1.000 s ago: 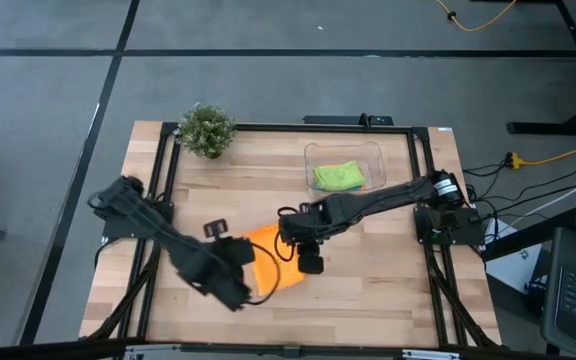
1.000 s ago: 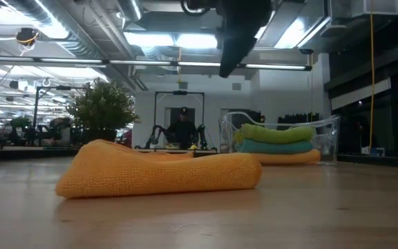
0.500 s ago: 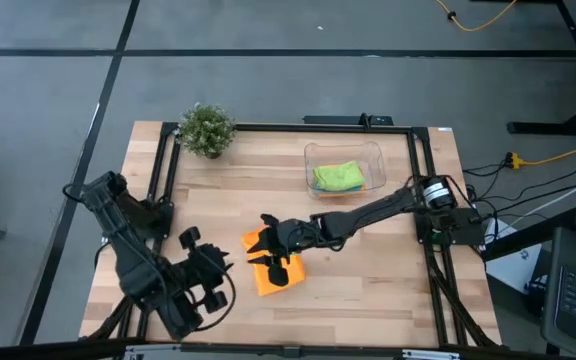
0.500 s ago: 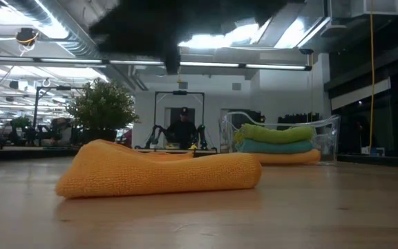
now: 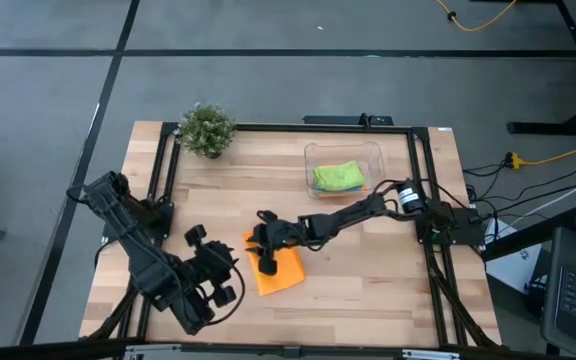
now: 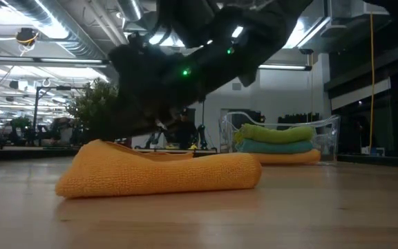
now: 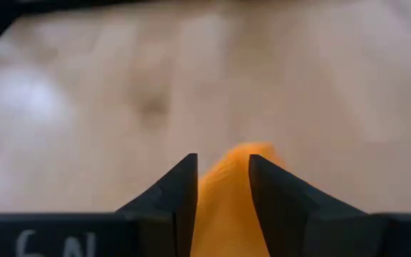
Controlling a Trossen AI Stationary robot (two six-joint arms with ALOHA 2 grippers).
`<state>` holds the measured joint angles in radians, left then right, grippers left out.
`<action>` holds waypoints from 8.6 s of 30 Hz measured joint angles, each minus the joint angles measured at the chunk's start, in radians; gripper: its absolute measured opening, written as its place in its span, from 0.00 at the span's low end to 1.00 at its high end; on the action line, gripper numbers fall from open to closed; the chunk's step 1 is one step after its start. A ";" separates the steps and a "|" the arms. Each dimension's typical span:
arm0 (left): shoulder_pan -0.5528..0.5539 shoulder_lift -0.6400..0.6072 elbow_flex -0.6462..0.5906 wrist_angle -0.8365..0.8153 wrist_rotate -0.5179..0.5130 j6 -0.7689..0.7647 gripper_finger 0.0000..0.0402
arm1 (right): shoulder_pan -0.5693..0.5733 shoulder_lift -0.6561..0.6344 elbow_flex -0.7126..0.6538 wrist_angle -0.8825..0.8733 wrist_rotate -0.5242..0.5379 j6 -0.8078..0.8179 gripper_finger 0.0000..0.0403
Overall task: Fold microfiber towels
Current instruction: Fold the orange microfiber cloth
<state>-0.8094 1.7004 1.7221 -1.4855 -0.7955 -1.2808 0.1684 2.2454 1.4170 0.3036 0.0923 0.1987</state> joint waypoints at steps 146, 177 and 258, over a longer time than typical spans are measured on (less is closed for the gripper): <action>0.050 0.045 -0.441 0.867 0.266 0.485 0.46 | 0.348 -0.241 0.082 -0.769 0.069 0.263 0.61; 0.196 0.146 -0.666 1.103 0.387 0.633 0.46 | 0.354 -0.068 0.083 -0.725 0.247 0.161 0.61; 0.166 0.129 -0.372 0.834 0.656 0.399 0.00 | 0.307 -0.211 0.083 -0.768 -0.035 0.488 0.00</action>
<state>-0.6434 1.8294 1.3502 -0.6512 -0.1392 -0.8823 0.4758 2.0346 1.5002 -0.4641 0.0572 0.6862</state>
